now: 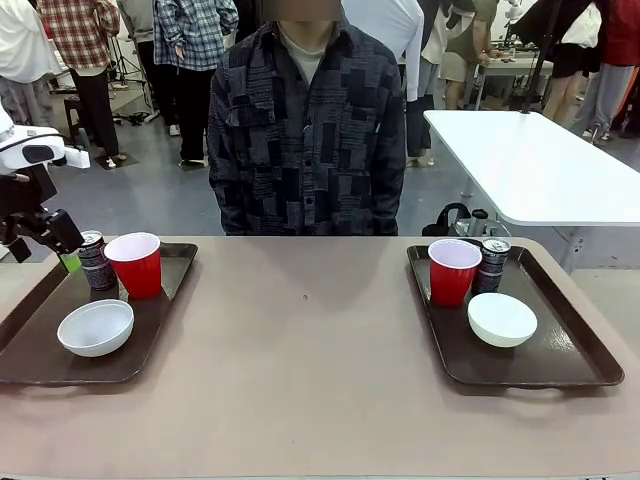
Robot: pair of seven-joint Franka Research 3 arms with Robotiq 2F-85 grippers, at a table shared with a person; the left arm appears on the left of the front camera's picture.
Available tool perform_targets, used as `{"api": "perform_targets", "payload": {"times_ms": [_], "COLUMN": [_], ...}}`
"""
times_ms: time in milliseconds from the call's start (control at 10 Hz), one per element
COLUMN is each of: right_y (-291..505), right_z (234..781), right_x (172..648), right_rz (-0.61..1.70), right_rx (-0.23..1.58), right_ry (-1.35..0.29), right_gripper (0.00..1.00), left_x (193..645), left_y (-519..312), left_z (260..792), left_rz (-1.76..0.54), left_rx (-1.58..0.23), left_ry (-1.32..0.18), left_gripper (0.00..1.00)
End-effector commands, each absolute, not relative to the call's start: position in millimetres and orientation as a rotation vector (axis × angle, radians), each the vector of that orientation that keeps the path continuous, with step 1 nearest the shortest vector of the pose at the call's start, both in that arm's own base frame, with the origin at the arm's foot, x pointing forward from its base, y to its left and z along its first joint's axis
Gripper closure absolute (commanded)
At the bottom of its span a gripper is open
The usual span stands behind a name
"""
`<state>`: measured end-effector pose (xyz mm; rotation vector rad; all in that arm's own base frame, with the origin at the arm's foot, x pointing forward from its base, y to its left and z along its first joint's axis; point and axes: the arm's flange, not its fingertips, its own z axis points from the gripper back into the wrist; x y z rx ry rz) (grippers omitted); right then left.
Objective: Prepare tableware on both trays.
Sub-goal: Pick up a Picnic Bowl from the table and place it on a Handle tray.
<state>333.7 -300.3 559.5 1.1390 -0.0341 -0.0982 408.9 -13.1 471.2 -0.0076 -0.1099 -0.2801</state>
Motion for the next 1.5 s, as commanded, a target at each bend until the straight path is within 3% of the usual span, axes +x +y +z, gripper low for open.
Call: {"api": "perform_targets", "payload": {"times_ms": [0,300,600,1000,1400], "right_y": [-297.6,-297.6,-297.6,-297.6,-297.6], "right_z": [556.0,556.0,556.0,556.0,556.0], "right_x": [330.7,330.7,330.7,330.7,330.7], "right_rz": [-0.096,-0.096,-0.096,-0.096,-0.096], "right_rx": [1.122,1.122,1.122,1.122,1.122], "right_ry": [-0.041,-0.041,-0.041,-0.041,-0.041], "right_gripper": [0.0,0.0,0.0,0.0,0.0], "left_x": [410.1,408.9,421.3,414.4,400.6], "left_y": [-13.5,-13.1,38.4,140.7,205.6], "left_z": [470.6,471.1,533.2,529.5,520.7], "left_rz": [-0.285,-0.28,-0.203,-0.035,0.126], "left_rx": [-0.008,-0.008,-0.589,-1.103,-1.181], "left_ry": [-0.117,-0.11,-0.252,-0.233,-0.265], "left_gripper": [0.0,0.0,0.0,0.0,0.0]}}
